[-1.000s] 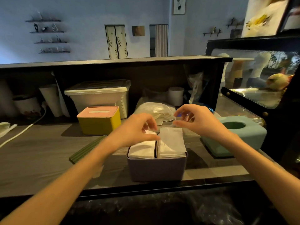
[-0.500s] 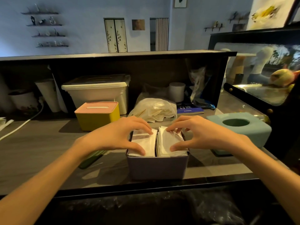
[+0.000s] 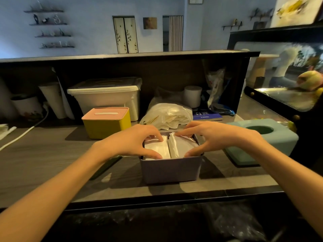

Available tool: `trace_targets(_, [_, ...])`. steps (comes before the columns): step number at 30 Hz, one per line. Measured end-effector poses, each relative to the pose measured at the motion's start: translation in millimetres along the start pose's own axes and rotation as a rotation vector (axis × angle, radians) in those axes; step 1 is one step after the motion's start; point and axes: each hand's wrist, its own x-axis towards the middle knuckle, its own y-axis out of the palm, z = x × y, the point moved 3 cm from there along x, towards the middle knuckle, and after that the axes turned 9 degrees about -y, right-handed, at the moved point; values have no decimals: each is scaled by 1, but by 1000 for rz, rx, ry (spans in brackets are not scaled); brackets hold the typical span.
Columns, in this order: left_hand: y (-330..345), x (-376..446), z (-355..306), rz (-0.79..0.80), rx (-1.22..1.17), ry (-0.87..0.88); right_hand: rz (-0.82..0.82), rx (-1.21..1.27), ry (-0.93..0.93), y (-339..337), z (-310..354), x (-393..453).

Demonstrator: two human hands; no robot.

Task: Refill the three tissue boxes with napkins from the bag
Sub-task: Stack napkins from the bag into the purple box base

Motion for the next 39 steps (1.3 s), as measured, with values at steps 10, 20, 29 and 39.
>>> trace_targets(10, [-13,-8,-3,-37,-126,-44,-73,105,-6,-10,1,4])
trace_targets(20, [-28,10,43,-345,-354,-196,-545,279,89,-6,-50,59])
trace_targets(29, [35,92,91,-256,-731,-441,-436,-32,-207,24,-77,157])
trace_targets(39, [60,128,103,-610,-878,-487,-599,-373,-287,37,-91,216])
